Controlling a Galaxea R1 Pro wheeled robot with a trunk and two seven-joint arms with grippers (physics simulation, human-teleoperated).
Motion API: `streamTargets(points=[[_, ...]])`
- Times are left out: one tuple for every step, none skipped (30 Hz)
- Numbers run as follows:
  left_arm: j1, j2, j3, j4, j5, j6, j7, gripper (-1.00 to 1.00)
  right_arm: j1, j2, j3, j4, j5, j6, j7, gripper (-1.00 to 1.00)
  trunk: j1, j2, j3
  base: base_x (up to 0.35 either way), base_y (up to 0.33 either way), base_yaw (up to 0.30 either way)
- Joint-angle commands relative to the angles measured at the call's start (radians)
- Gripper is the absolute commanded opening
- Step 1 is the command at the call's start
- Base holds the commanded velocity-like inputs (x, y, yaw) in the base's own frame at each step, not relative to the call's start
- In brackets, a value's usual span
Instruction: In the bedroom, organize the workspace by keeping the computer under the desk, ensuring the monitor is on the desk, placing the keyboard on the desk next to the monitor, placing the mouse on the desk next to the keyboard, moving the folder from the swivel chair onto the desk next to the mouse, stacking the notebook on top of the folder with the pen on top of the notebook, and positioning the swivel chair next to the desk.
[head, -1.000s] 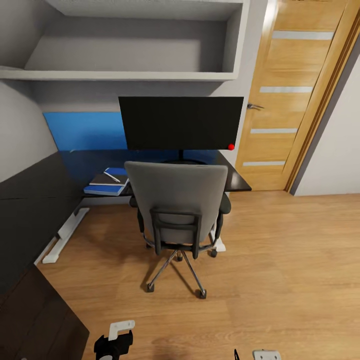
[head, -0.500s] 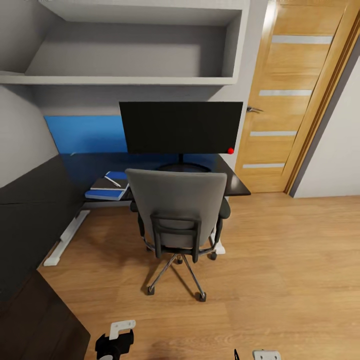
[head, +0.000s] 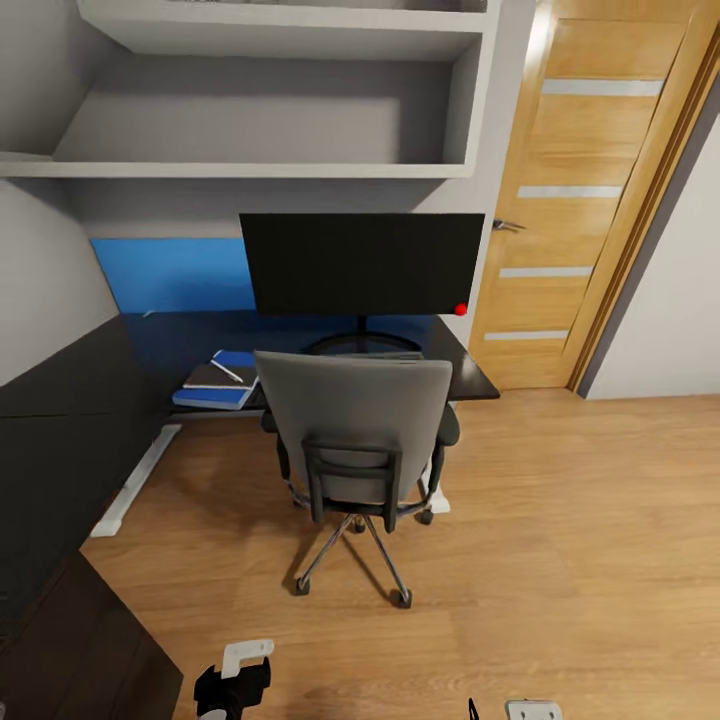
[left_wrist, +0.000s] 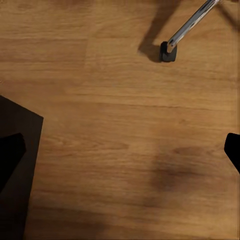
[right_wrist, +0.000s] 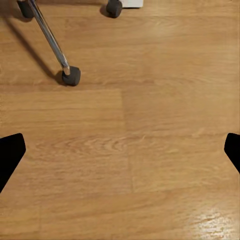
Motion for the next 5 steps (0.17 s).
streamTargets(points=[[-0.001,0.000,-0.008,0.000,0.006,-0.002,0.004,1.00,-0.001,0.001,0.009,0.002,-0.005,-0.004,-0.005,1.00,-0.004,0.007,0.002,0.000,0.000,0.000],[-0.001,0.001,-0.007,0.000,0.006,-0.002,0.004,1.00,-0.001,0.001,0.009,0.002,-0.004,-0.004,-0.005,1.00,-0.008,0.014,0.006,0.000,0.000,0.000],[-0.001,0.001,-0.007,0.000,0.006,-0.002,0.004,1.00,-0.001,0.001,0.009,0.002,-0.004,-0.004,-0.005,1.00,-0.012,0.021,0.009,0.000,0.000,0.000],[-0.001,0.001,-0.007,0.000,0.006,-0.002,0.004,1.00,-0.001,0.001,0.009,0.002,-0.004,-0.004,-0.005,1.00,-0.016,0.028,0.012,0.000,0.000,0.000],[-0.001,0.001,-0.007,0.000,0.006,-0.002,0.004,1.00,-0.001,0.001,0.009,0.002,-0.004,-0.004,-0.005,1.00,-0.019,0.035,0.015,0.000,0.000,0.000]])
